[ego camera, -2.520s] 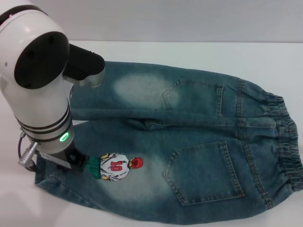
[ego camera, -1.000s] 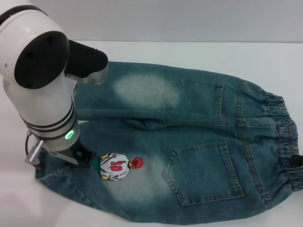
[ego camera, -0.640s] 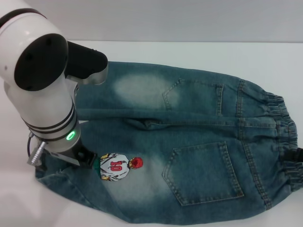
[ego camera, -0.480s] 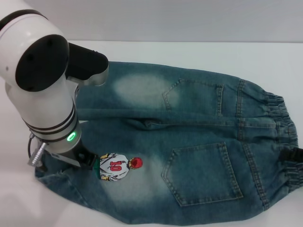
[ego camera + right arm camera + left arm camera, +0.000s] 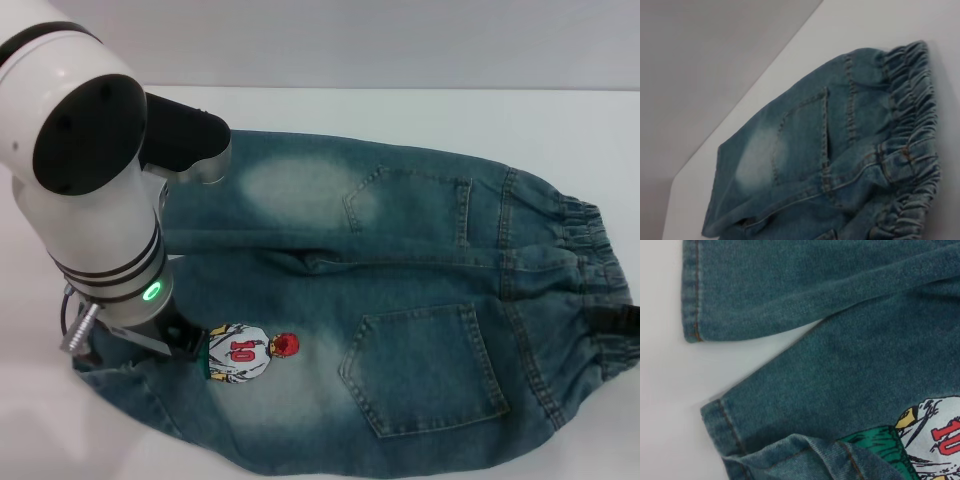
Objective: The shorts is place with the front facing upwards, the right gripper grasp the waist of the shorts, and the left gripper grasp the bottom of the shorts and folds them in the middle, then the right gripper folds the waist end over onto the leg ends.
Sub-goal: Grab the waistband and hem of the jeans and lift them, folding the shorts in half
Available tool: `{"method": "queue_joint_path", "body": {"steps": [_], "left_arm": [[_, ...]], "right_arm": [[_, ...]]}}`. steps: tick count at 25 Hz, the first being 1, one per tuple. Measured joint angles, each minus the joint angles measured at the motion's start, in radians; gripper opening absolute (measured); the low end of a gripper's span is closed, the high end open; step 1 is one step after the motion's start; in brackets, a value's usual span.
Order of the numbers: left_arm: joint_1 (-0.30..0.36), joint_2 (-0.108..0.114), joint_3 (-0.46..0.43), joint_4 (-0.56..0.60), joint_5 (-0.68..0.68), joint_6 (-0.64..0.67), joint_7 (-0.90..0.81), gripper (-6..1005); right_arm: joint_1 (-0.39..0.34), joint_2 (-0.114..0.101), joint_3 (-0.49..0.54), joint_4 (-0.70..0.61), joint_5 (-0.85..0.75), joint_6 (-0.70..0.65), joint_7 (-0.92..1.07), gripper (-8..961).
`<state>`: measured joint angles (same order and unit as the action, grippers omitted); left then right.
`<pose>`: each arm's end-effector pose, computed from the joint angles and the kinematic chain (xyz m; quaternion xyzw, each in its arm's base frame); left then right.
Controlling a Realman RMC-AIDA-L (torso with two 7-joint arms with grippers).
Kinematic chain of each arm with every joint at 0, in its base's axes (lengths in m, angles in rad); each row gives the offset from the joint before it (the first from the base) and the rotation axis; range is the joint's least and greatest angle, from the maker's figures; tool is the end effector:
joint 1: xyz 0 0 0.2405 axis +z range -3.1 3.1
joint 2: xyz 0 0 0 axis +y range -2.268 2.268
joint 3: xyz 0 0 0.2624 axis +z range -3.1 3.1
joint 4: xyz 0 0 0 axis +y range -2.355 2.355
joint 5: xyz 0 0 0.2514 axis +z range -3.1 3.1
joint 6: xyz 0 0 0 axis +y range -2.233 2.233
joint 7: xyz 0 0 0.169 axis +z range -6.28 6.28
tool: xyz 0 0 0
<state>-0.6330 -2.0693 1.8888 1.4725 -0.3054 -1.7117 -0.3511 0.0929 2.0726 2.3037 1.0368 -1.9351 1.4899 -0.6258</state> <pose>-0.1611 0.3471 -0.0715 -0.7580 -0.4889 0.3035 0.3070 0.3758 0.2883 0.0379 -0.6489 0.7059 0.2447 0.1438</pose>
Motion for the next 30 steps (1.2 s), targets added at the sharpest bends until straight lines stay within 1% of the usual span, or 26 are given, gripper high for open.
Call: {"method": "queue_joint_path", "body": {"steps": [7,18,25,30], "left_arm": [[0.001,0.0,-0.001,0.0,0.0,0.006,0.0,70],[0.013,0.002,-0.018,0.002,0.0,0.052,-0.003,76],[0.038,0.006,-0.056,0.027,0.016,0.1,-0.003,80],[0.098,0.007,-0.112,0.096,0.08,0.182,0.002,82]], "right_arm": [[0.01,-0.004,0.015,0.005,0.013,0.02,-0.023,383],[0.03,-0.005,0.065,-0.003,0.017,0.04,-0.044,12],[0.046,-0.005,0.13,-0.077,0.128,0.053,-0.103,12],[0.066,-0.005,0.184,-0.178,0.242,0.052,-0.176,11]]}}
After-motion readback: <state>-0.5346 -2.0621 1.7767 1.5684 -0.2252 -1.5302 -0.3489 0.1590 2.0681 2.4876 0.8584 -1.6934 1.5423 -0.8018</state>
